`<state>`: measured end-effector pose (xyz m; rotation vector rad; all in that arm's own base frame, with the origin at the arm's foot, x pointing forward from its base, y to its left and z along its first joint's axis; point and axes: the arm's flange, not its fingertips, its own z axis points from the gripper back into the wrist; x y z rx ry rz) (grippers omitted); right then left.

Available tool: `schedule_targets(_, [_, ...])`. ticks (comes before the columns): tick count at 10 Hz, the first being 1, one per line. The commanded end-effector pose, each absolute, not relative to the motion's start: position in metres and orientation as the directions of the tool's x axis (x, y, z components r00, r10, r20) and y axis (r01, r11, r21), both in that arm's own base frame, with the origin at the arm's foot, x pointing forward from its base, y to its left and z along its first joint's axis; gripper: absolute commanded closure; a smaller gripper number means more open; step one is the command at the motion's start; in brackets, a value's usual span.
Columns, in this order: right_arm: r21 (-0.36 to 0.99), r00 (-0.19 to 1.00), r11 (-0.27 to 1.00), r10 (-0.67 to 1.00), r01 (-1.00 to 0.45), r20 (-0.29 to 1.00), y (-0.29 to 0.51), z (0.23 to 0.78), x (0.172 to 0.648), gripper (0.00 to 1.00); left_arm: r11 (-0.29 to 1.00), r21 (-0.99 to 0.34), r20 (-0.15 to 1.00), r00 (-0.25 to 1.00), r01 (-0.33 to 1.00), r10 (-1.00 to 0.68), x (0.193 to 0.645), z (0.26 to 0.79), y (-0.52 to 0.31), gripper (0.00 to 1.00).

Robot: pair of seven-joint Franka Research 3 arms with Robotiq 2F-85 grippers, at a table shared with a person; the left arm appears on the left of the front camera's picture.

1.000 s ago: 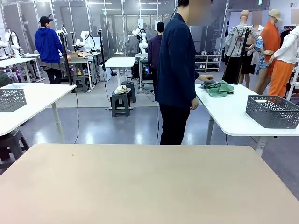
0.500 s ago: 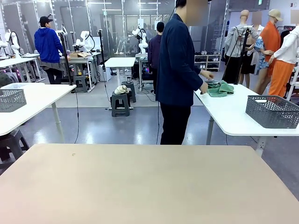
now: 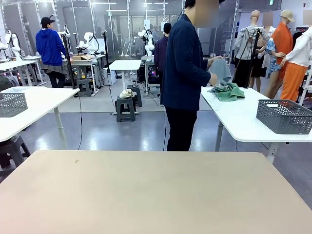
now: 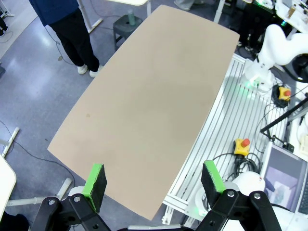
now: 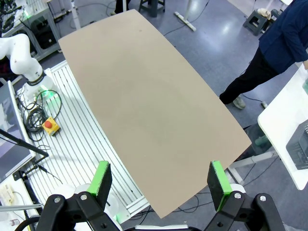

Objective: Fold the towels and place them in the basket.
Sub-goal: When a person lays out a Towel with hook on the table, fold it in half twice.

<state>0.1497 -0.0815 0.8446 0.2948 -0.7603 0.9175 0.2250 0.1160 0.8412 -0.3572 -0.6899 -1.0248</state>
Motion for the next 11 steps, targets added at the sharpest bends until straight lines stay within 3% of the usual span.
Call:
schedule_targets(1, [-0.084, 0.361, 0.578, 0.610, -0.811, 0.705, -0.0800, 0.8442, 0.1504, 0.00, 0.473, 0.043, 0.679, 0.322, 0.880, -0.660, 0.2232, 0.8414, 0.1133, 0.00])
schedule_targets(11, [-0.084, 0.361, 0.578, 0.610, -0.811, 0.705, -0.0800, 0.8442, 0.1504, 0.00, 0.473, 0.043, 0.679, 0.322, 0.880, -0.660, 0.2232, 0.8414, 0.1133, 0.00])
